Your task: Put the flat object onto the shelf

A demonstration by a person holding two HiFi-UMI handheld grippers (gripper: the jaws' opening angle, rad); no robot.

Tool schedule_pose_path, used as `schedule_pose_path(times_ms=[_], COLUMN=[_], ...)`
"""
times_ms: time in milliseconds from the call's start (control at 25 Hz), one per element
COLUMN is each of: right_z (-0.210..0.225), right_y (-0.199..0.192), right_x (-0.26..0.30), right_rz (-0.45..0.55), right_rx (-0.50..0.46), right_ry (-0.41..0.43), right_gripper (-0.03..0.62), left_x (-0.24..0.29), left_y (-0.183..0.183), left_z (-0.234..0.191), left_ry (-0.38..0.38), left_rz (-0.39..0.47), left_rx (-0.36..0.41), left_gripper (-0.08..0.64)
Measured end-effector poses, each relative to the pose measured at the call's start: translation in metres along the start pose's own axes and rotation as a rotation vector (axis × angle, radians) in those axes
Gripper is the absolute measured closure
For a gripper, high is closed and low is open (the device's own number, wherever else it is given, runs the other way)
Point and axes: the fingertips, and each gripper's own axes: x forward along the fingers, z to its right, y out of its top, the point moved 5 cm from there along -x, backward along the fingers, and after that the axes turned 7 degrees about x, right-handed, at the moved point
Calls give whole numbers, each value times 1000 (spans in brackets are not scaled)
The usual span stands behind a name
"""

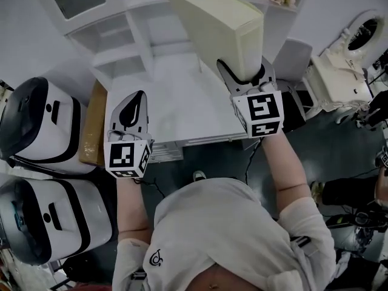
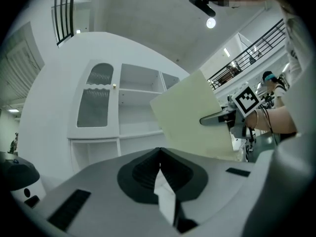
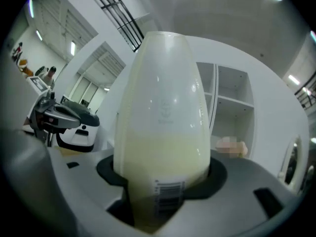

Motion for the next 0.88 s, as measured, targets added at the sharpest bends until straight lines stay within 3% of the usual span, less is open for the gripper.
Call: schedule_pose_path(times_ms=[200,320,640,880], right_z=[11,12,-10,-14], right_y=[35,54,83,77], right_x=[25,36,76,128], right_rz=[-15,-28,-17,-97], right_rx=[-178,-327,-919,-1090], right_ry=[-8,-21,-153,-153], right_gripper=[308,308,308,305], left_x=[19,24,23,19], left_y=[-3,0,-3,-10], left_z=[5,2,-13,-33], left_ry=[-35,-30,-2,43], left_rz=[-25,-20,-21,-35], left_rx=[64,56,33,10], left_gripper=[546,546,546,546])
